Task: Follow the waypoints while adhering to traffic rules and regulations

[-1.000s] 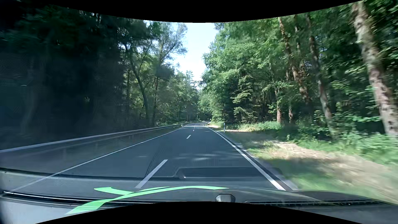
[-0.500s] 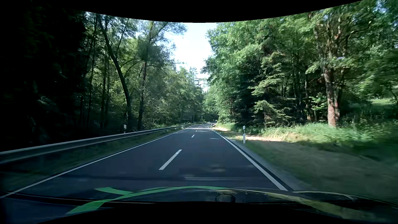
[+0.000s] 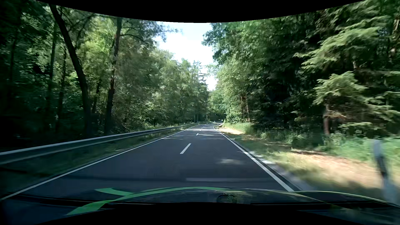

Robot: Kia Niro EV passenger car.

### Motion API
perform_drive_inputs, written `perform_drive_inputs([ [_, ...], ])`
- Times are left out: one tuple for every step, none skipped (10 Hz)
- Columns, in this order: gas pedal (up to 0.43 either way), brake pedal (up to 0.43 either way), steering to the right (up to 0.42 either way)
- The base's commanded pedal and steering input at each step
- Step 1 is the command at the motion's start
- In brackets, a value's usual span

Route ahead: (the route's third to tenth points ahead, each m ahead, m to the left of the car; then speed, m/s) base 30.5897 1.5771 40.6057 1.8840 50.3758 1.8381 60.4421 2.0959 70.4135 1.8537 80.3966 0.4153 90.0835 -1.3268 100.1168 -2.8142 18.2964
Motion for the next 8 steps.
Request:
perform_drive_inputs([
  [0.067, 0.0, -0.004],
  [0.059, 0.0, -0.004],
  [0.047, 0.0, -0.004],
  [0.047, 0.0, -0.004],
  [0.047, 0.0, -0.004],
  [0.059, 0.0, -0.005],
  [0.067, 0.0, -0.006],
  [0.067, 0.0, -0.006],
])
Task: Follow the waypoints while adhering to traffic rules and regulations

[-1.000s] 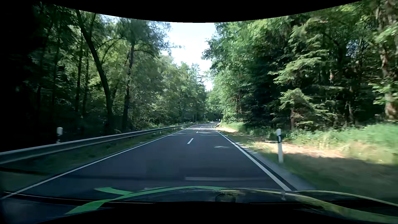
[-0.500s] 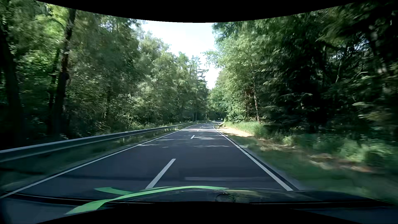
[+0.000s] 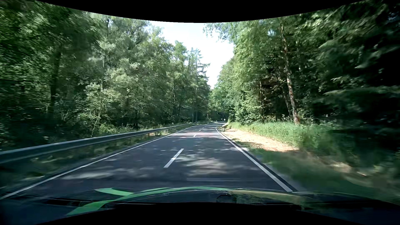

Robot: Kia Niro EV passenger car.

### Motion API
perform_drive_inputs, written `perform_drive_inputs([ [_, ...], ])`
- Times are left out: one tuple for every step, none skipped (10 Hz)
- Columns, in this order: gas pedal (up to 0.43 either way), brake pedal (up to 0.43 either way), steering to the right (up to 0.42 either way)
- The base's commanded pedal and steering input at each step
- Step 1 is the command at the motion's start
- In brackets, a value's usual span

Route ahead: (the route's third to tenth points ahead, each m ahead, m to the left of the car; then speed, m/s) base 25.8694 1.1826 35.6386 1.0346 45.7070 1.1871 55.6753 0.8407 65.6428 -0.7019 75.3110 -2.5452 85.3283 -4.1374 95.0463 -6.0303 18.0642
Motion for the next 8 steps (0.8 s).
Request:
perform_drive_inputs([
  [0.067, 0.0, -0.006],
  [0.067, 0.0, -0.006],
  [0.079, 0.0, -0.006],
  [0.087, 0.0, -0.006],
  [0.087, 0.0, -0.006],
  [0.079, 0.0, -0.006],
  [0.067, 0.0, -0.006],
  [0.067, 0.0, -0.004],
])
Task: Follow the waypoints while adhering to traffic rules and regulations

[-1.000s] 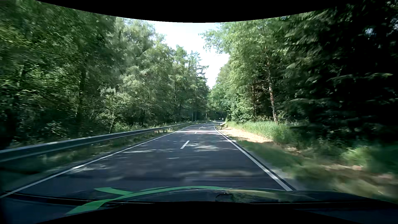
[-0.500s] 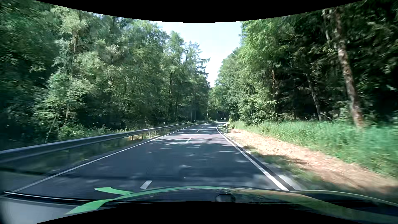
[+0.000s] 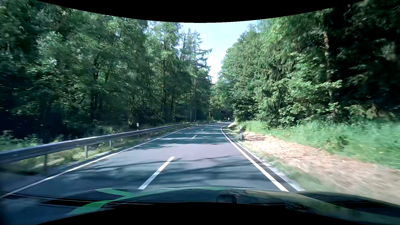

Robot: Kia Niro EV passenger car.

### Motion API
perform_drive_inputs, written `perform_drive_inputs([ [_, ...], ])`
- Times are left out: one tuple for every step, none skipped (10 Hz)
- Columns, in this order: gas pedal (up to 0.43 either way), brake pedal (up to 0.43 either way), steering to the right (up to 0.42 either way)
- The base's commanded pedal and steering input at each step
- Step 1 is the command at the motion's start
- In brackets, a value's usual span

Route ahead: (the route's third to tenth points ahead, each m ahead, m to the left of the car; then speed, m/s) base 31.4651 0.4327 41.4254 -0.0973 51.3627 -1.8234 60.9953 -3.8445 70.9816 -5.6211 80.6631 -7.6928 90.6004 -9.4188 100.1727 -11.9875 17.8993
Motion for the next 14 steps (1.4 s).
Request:
perform_drive_inputs([
  [0.098, 0.0, -0.001],
  [0.118, 0.0, 0.001],
  [0.138, 0.0, 0.002],
  [0.157, 0.0, 0.002],
  [0.157, 0.0, 0.002],
  [0.157, 0.0, 0.002],
  [0.138, 0.0, 0.004],
  [0.13, 0.0, 0.005],
  [0.118, 0.0, 0.006],
  [0.118, 0.0, 0.008],
  [0.118, 0.0, 0.008],
  [0.118, 0.0, 0.008],
  [0.13, 0.0, 0.009],
  [0.13, 0.0, 0.011],
])
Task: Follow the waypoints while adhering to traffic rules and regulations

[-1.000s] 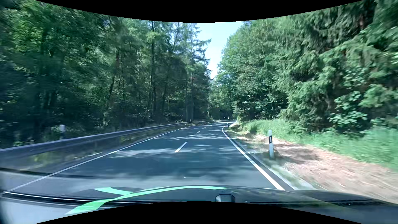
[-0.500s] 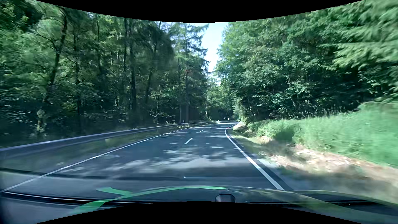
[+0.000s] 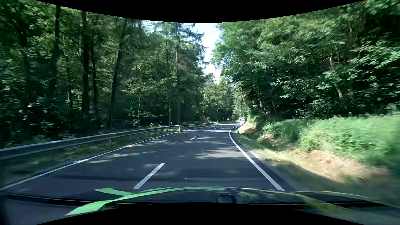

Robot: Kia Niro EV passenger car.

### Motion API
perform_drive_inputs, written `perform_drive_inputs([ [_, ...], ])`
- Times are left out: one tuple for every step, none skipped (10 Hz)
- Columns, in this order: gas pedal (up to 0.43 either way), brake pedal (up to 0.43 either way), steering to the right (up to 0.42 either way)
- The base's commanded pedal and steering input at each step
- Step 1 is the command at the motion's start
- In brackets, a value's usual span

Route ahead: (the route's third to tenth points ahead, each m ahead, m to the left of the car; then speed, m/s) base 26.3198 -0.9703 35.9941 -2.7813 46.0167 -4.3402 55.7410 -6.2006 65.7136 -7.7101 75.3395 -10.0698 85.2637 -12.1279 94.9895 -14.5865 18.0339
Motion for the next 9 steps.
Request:
perform_drive_inputs([
  [0.118, 0.0, 0.013],
  [0.11, 0.0, 0.013],
  [0.11, 0.0, 0.013],
  [0.13, 0.0, 0.013],
  [0.157, 0.0, 0.013],
  [0.169, 0.0, 0.014],
  [0.177, 0.0, 0.016],
  [0.189, 0.0, 0.018],
  [0.189, 0.0, 0.018],
])
